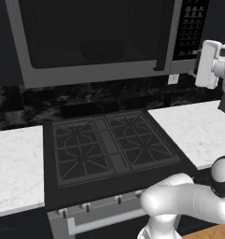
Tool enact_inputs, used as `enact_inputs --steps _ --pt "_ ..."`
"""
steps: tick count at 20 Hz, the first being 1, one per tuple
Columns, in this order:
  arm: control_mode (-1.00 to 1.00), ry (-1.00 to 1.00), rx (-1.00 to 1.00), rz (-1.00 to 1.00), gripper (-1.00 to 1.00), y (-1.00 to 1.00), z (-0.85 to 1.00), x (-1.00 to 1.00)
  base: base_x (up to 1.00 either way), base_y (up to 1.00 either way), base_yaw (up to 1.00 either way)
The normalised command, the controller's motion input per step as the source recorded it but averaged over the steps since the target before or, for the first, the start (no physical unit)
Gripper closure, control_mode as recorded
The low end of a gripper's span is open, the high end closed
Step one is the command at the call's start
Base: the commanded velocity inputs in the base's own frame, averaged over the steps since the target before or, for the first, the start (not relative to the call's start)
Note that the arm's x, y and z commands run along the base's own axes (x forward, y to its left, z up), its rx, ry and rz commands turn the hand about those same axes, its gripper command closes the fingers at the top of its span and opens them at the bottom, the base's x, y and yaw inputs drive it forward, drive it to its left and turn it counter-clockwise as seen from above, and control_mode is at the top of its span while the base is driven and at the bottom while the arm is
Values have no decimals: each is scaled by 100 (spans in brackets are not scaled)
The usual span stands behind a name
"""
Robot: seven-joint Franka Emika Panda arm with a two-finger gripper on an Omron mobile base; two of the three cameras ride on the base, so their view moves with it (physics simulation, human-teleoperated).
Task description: Pick the lemon wedge from the sink and place it in the bowl. Then pick the bowl and place it in the microwave. Then close the microwave door and press the start button.
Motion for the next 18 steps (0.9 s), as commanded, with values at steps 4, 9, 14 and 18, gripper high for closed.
enact_inputs --steps 4,9,14,18 --pt "-100 0 0 0 -100 -2 -1 33 0 0 0" --pt "-100 0 1 0 -100 -11 -4 13 0 0 0" --pt "-100 0 1 0 -100 -8 -8 5 0 0 0" --pt "-100 0 2 0 -100 -3 -8 29 0 0 0"
